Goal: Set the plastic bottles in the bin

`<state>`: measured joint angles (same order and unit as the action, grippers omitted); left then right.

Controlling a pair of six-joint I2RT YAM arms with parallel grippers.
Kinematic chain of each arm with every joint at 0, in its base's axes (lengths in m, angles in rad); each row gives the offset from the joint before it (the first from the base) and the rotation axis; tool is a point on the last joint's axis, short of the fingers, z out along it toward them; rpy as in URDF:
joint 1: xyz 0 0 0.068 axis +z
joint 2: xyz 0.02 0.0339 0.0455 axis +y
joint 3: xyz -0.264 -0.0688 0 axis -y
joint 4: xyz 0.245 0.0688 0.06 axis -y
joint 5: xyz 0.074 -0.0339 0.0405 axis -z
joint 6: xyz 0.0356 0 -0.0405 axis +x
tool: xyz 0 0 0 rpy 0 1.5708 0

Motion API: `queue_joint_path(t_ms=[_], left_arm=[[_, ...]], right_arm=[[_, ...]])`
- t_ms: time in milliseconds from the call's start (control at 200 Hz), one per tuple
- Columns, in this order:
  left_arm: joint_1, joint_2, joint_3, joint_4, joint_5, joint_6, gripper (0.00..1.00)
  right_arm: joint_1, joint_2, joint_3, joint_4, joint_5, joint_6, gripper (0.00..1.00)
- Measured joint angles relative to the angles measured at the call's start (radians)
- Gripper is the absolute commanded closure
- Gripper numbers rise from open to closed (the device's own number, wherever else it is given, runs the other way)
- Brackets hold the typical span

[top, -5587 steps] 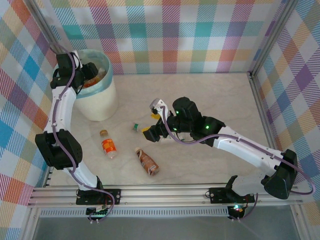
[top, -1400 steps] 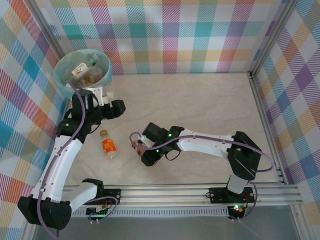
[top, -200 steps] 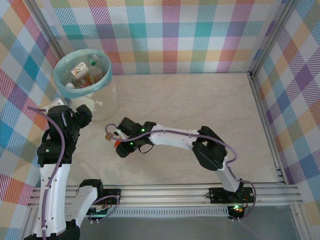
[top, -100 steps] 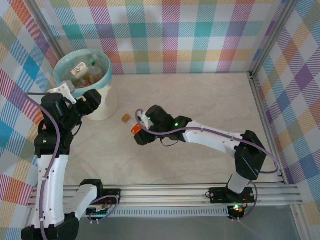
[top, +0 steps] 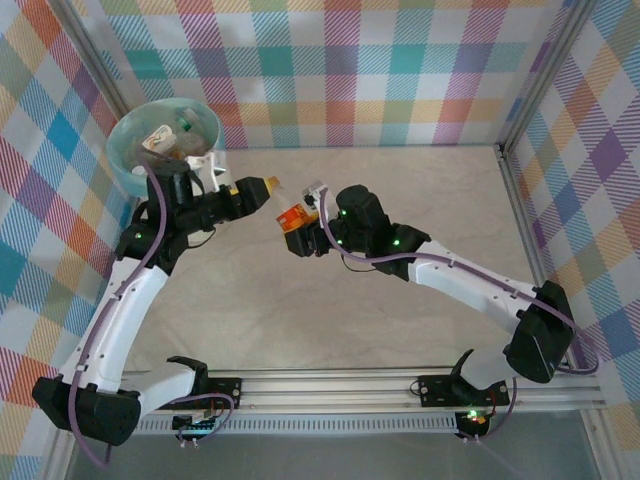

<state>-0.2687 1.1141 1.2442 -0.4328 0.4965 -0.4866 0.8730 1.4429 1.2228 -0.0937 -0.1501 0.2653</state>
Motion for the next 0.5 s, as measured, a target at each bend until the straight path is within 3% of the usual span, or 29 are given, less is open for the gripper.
queue_joint_path(t_ms=[280,500], left_arm=[[-0.019,0.000,-0.005,0.052,0.008,-0.023,0.33],[-0.019,0.003,-0.021,0.080,0.008,-0.050,0.49]], right_arm=[[0.000,-0.023,-0.033,0.064,-0.084,0.000,0.43],[0.000,-0.023,-0.046,0.079,-0.120,-0.002,0.42]])
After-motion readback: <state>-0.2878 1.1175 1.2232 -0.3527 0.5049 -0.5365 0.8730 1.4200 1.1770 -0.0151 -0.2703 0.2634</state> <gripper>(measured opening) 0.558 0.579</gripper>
